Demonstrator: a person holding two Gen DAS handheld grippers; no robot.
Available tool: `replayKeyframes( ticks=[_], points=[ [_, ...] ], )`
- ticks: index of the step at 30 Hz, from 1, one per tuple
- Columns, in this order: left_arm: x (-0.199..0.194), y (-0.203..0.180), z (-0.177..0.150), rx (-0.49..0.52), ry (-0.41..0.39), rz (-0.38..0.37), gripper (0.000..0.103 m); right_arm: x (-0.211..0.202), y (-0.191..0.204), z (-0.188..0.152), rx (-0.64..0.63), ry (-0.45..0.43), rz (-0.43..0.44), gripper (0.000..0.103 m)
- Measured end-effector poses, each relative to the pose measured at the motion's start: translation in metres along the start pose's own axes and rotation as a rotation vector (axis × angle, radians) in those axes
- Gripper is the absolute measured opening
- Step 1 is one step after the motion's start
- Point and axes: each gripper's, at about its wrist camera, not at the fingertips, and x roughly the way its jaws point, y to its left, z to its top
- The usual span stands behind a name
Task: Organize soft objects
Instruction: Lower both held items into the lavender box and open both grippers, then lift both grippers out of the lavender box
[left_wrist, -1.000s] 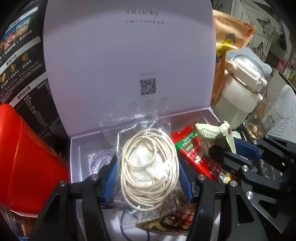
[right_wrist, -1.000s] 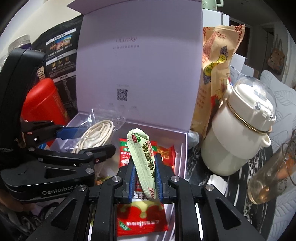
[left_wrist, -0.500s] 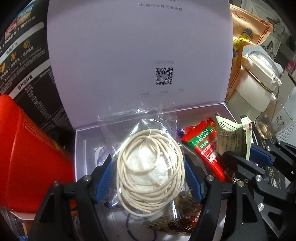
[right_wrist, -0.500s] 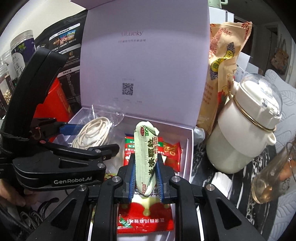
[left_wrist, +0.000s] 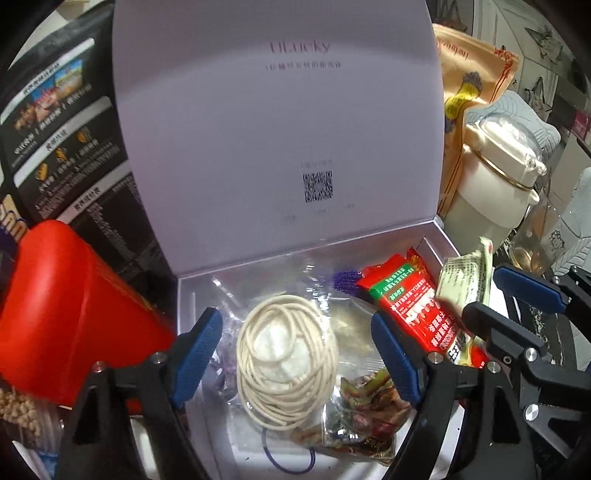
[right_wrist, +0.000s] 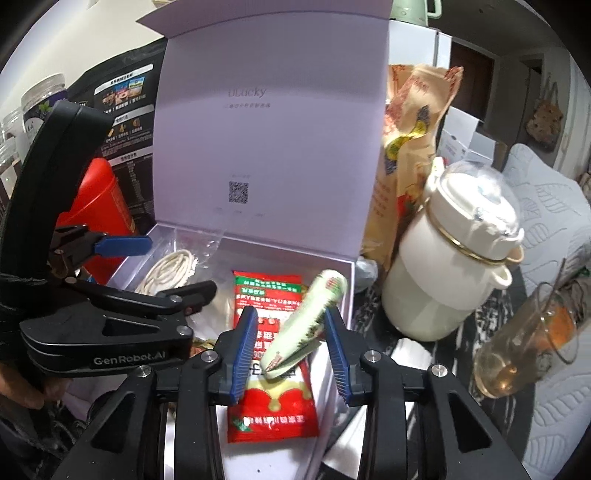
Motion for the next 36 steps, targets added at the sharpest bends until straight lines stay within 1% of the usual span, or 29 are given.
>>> replayKeyframes(
  ticks=[5, 12, 14, 18, 20, 22, 26, 27, 30, 32, 34, 35, 36],
  points=[
    [-0.022, -0.001, -0.002, -0.007, -0.023, 0.000, 0.083, -0.018, -0.004, 0.002, 0.003, -0.016, -0.011, 0.037],
    [-0.065, -0.006, -0.003, 0.005, -0.094, 0.010, 0.083, -0.048, 0.002, 0.008, -0.005, -0.063, -0.029, 0.037],
    [-0.079, -0.005, -0.004, 0.007, -0.114, 0.007, 0.083, -0.060, 0.005, 0.010, -0.009, -0.086, -0.033, 0.037],
    [-0.107, 0.011, -0.001, 0.009, -0.160, 0.004, 0.083, -0.085, 0.009, 0.013, -0.014, -0.129, -0.040, 0.037],
    [-0.122, 0.009, -0.003, 0.006, -0.186, -0.003, 0.083, -0.102, 0.012, 0.014, -0.015, -0.155, -0.046, 0.037],
    [-0.139, 0.011, -0.004, 0.003, -0.214, -0.004, 0.083, -0.116, 0.014, 0.013, -0.014, -0.181, -0.048, 0.041],
    [-0.172, 0.012, -0.009, 0.007, -0.267, -0.008, 0.083, -0.145, 0.021, 0.011, -0.010, -0.227, -0.058, 0.041],
    [-0.172, 0.009, -0.011, 0.008, -0.276, -0.009, 0.083, -0.153, 0.023, 0.009, -0.010, -0.240, -0.061, 0.041],
    [-0.195, 0.009, -0.019, 0.010, -0.316, -0.016, 0.083, -0.174, 0.028, 0.006, -0.006, -0.270, -0.070, 0.041],
    [-0.207, 0.009, -0.024, 0.010, -0.337, -0.023, 0.083, -0.189, 0.031, 0.003, 0.001, -0.295, -0.078, 0.048],
    [-0.221, 0.010, -0.030, 0.012, -0.356, -0.037, 0.083, -0.204, 0.034, -0.002, 0.010, -0.320, -0.085, 0.062],
    [-0.224, 0.010, -0.033, 0.013, -0.360, -0.040, 0.083, -0.210, 0.035, -0.003, 0.012, -0.331, -0.088, 0.066],
    [-0.228, 0.011, -0.035, 0.013, -0.366, -0.044, 0.083, -0.216, 0.036, -0.005, 0.014, -0.343, -0.096, 0.074]
  ],
)
